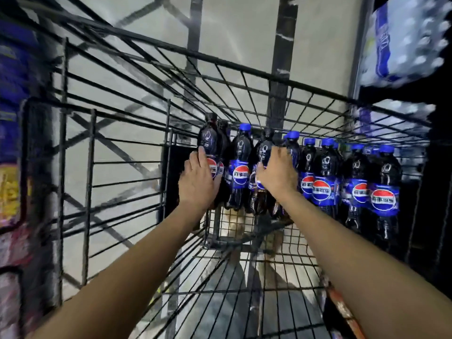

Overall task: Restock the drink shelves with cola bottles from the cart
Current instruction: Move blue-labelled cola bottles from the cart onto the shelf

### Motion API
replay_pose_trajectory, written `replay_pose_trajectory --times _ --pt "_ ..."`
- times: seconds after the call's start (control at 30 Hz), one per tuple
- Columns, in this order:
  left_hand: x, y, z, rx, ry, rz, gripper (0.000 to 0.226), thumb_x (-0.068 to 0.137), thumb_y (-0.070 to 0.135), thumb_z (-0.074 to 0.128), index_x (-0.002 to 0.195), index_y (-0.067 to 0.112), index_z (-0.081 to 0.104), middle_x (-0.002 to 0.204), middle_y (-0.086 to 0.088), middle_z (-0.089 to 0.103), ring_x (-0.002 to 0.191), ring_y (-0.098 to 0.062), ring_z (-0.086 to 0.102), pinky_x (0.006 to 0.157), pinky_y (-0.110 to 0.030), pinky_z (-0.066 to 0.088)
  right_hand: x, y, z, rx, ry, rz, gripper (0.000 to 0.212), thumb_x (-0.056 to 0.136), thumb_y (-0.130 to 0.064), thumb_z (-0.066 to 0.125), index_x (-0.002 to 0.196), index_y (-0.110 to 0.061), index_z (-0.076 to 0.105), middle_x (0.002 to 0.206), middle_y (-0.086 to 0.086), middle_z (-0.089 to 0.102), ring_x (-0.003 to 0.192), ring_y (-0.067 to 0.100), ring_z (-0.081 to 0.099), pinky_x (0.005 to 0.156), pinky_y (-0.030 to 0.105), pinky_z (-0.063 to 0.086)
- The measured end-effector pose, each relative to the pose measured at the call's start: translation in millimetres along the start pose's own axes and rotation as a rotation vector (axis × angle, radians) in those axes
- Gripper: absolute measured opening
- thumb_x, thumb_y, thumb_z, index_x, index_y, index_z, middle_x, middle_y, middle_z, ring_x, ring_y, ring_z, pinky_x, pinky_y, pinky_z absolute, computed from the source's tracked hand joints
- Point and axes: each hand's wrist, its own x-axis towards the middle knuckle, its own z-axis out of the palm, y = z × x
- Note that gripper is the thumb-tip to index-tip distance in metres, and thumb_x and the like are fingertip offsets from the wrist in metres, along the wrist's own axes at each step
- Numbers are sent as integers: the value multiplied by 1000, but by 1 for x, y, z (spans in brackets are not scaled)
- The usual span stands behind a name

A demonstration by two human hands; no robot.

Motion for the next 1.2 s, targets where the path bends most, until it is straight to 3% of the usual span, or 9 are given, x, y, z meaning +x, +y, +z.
replay_pose_trajectory --times 0.13,0.23,0.33,0.5,0.7,0.87,0.97,1.1,1.2 --pt "11 6 3 -33 41 -56 89 93 51 52 150 1 6 141 -15 32 126 -27 39 88 -33 50 21 -9 13 -49 -10 38 83 93 -43 57 152 -5 12 152 17 28 137 33 30 94 42 47" --pt "16 13 6 -44 5 -89 105 85 53 62 149 -2 0 141 -16 29 127 -27 37 89 -32 49 31 -14 18 -122 -13 64 93 91 -46 61 153 -4 5 151 18 31 136 34 31 92 41 47" --pt "18 16 10 -141 13 -121 107 83 42 70 150 -2 -1 143 -17 26 127 -30 33 94 -32 46 35 -16 21 -111 15 88 95 88 -42 66 152 -1 8 146 18 36 132 33 35 92 39 46" --pt "16 13 15 -323 52 -115 101 82 30 72 150 -2 4 141 -20 28 125 -33 31 102 -37 37 32 -15 23 124 87 175 90 81 -34 75 147 -2 24 147 15 36 134 31 32 98 40 43" --pt "14 5 18 -398 43 -49 88 82 27 73 147 1 19 139 -19 31 126 -34 34 101 -39 39 12 6 27 445 60 24 82 81 -27 76 146 -10 31 145 8 31 133 22 22 107 30 28" --pt "4 5 23 -584 -121 -99 104 84 25 73 153 25 -5 132 -20 44 112 -36 54 91 -45 46 -10 5 35 689 -10 3 85 85 -27 73 152 -30 20 144 1 34 121 2 32 94 21 31" --pt "-3 9 30 -610 -187 -46 114 83 20 74 150 34 -17 134 -17 39 115 -31 52 93 -39 44 -16 5 39 741 -13 10 86 86 -27 72 152 -34 18 149 -3 33 120 -5 28 95 19 28" --pt "-2 13 38 -686 -192 -69 112 82 12 72 151 27 -15 138 -16 34 122 -30 44 103 -41 41 -13 13 42 753 -86 81 96 83 -29 76 153 -25 11 158 -2 23 141 11 25 103 21 21" --pt "2 11 39 -794 -240 -95 112 80 8 72 152 20 -13 145 -14 30 128 -28 42 109 -44 38 -14 19 44 698 -142 42 97 83 -27 76 154 -22 10 158 0 23 144 16 24 110 25 22"
